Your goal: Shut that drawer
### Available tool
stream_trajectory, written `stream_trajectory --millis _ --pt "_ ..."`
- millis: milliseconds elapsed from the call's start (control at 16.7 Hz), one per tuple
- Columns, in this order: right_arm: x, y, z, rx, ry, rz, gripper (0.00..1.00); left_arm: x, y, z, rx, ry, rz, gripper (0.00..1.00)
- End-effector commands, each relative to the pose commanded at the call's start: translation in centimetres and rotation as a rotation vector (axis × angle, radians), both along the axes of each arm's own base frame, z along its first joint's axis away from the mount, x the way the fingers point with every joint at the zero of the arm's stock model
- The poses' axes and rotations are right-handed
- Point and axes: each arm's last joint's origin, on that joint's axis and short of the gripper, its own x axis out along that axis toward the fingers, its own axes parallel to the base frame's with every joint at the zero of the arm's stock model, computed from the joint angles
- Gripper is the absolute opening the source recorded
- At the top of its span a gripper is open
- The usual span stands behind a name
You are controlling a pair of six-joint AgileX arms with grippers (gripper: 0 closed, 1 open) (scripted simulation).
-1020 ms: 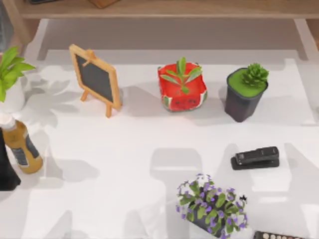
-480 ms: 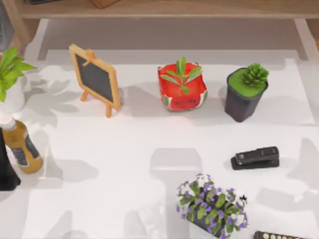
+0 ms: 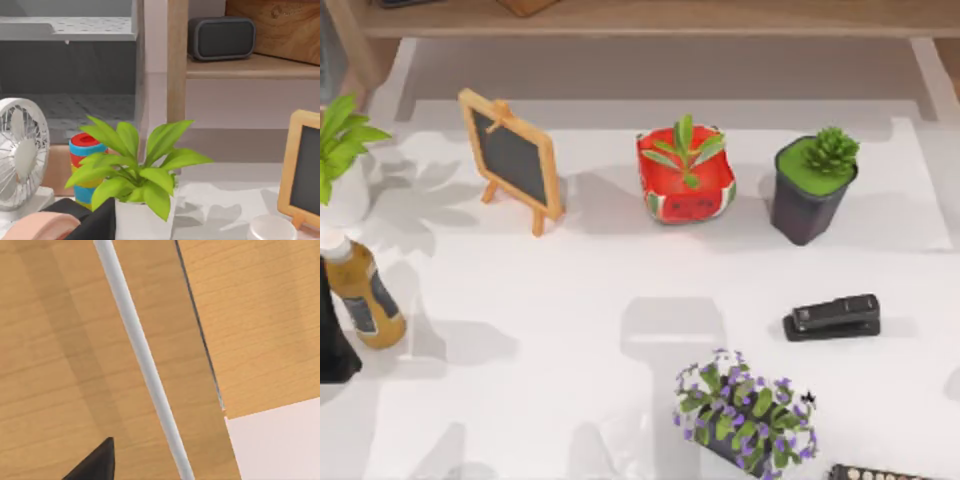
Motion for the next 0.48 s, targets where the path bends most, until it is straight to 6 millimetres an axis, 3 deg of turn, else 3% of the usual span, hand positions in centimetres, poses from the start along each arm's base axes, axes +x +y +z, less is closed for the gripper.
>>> stream_trajectory --millis 240,480 --pt "-0.1 -1.0 -2.0 -0.221 -0.008 0.010 1.00 0.0 0.0 0.0 0.000 0.000 0.000 1.00" --pt "-0.1 -1.3 -2.7 -0.303 -0.014 0.014 1.00 0.0 0.0 0.0 0.000 0.000 0.000 1.00"
